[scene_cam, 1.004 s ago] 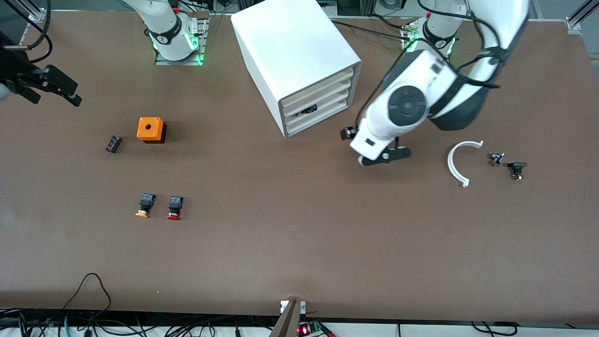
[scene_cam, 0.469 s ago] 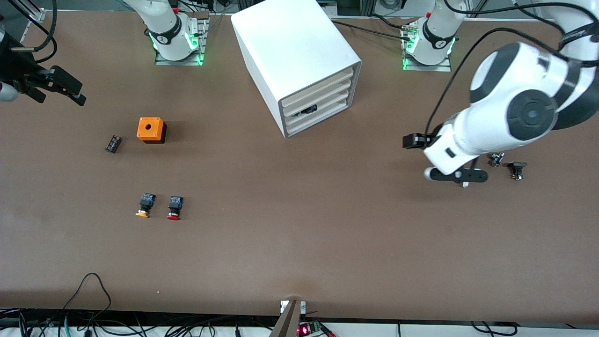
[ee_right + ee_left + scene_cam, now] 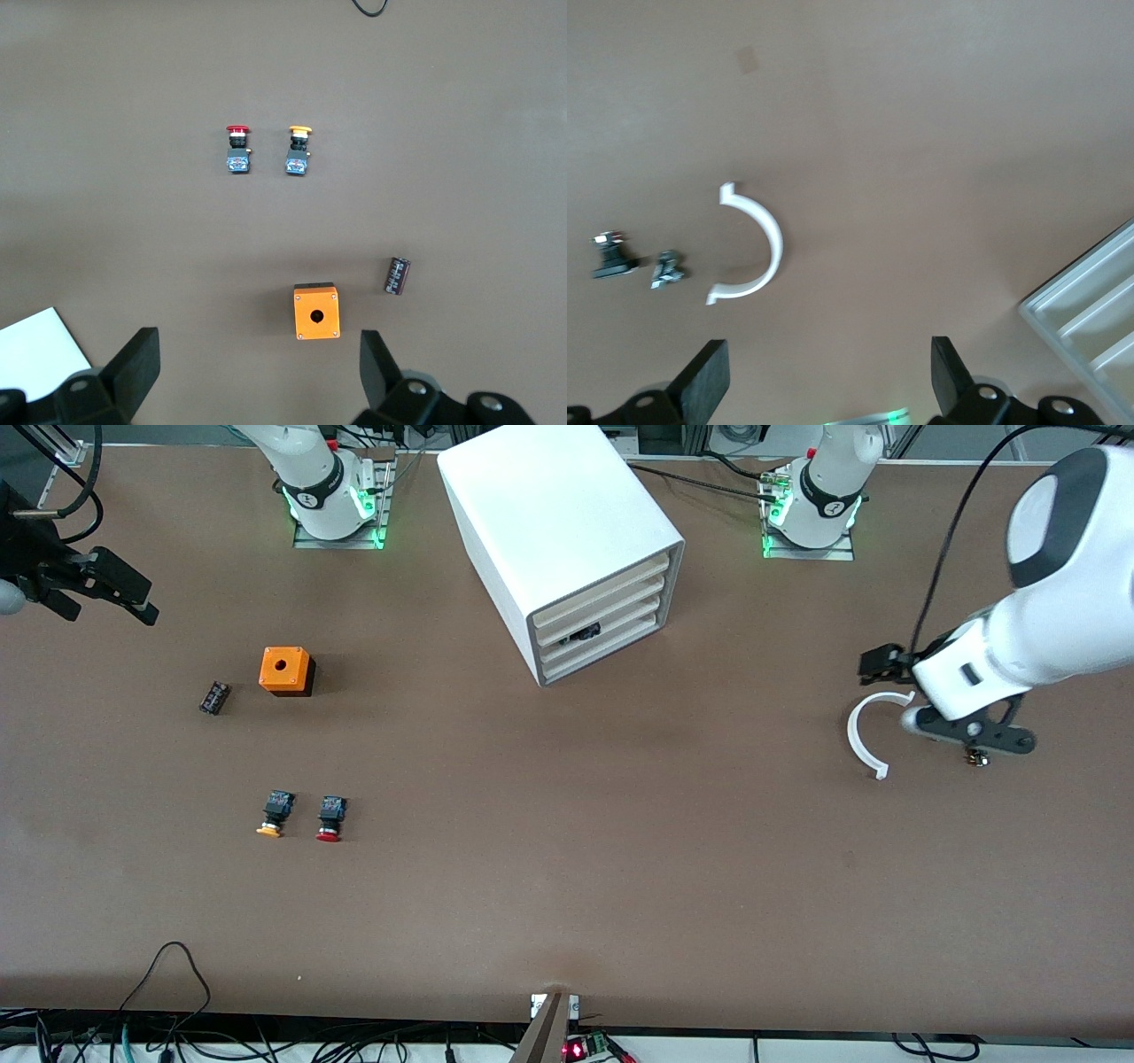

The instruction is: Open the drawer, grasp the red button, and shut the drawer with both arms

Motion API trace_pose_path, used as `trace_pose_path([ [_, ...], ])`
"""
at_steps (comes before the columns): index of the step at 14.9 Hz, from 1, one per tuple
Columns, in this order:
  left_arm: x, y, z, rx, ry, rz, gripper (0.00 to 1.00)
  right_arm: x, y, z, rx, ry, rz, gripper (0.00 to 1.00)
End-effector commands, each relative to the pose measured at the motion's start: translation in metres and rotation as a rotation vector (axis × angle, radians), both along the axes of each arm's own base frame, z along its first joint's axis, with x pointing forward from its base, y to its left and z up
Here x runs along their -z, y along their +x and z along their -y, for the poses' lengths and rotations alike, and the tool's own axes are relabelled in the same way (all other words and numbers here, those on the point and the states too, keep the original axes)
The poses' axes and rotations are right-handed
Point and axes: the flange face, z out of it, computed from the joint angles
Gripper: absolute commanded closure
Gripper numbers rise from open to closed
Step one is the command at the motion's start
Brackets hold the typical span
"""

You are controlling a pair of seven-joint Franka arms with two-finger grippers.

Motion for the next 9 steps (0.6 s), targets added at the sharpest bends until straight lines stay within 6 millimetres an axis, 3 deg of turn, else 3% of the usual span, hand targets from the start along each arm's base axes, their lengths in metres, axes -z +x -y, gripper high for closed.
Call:
trace_pose_path([
  [1, -0.025, -0.036, -0.027, 0.025, -0.016, 0.060, 0.00, -0.007, 0.003, -0.002, -0.016, -0.002, -0.002, 0.00],
  [4, -0.041, -0.058, -0.039, -0.120, 0.002, 0.206, 0.00, -0.015, 0.001, -0.004, -0.020, -0.010, -0.005, 0.00],
  [9, -0.039, -0.060, -0.041, -0.136, 0.008, 0.199, 0.00, -0.014, 0.002, -0.004, -0.025, -0.012, -0.008, 0.00],
])
